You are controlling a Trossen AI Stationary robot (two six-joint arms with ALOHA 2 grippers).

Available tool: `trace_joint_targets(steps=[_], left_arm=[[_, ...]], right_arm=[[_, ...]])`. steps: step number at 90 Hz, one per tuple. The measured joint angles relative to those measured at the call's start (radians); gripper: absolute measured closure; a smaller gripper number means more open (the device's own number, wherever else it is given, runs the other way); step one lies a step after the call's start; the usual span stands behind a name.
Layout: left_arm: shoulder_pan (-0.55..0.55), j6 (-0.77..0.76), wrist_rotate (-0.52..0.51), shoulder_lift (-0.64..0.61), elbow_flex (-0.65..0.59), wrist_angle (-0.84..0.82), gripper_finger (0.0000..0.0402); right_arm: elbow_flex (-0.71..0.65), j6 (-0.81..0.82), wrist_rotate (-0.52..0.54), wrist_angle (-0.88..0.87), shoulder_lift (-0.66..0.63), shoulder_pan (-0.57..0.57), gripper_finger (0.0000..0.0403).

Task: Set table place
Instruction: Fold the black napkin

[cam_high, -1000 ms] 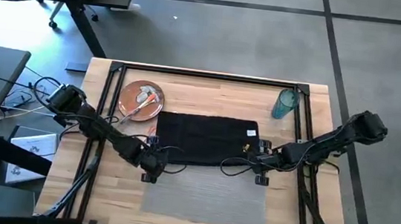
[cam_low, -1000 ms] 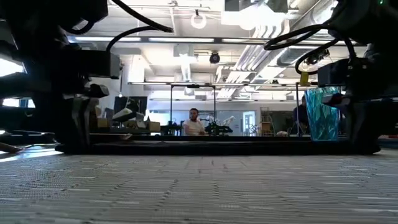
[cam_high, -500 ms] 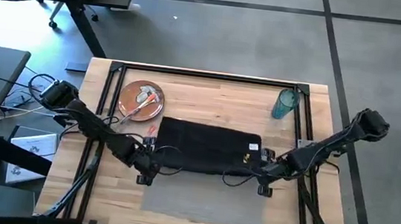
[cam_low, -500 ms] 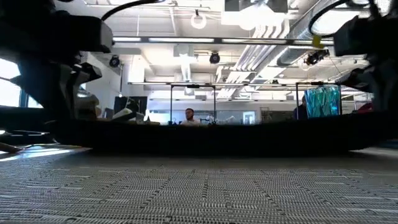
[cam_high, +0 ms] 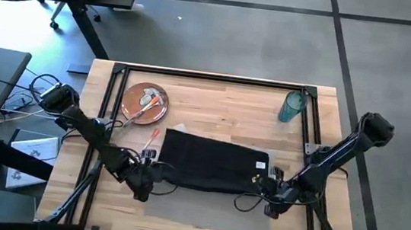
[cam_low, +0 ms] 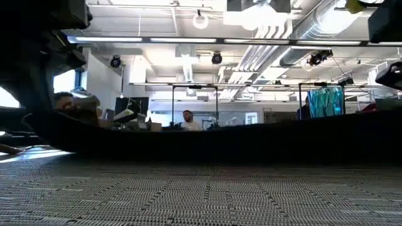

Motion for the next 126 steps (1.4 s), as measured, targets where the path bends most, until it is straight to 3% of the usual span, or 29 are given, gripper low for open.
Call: trace_joint_targets(steps=[15, 28, 44, 84, 126], left_arm=[[0.092, 0.060, -0.037, -0.040, 0.016, -0.068, 0.0401], [0.172, 0.082, -0.128, -0.093, 0.016, -0.095, 0.0401], [0.274, 0.185, -0.131, -0.112, 0.011, -0.115, 0.0401], [0.444, 0.289, -0.193, -0.099, 0.010, -0.105, 0.0401], [0.502, 0.315, -0.211, -0.097, -0.120, 0.045, 0.0401]], right_arm=[[0.048, -0.021, 0.060, -0.160, -0.048, -0.069, 0.0403], [0.040, 0.009, 0.095, -0.271, -0.092, -0.139, 0.0403], [0.025, 0.004, 0.167, -0.356, -0.110, -0.232, 0.0403], [0.025, -0.095, 0.251, -0.365, -0.087, -0.432, 0.0403], [0.025, -0.034, 0.183, -0.365, 0.052, -0.490, 0.0403]])
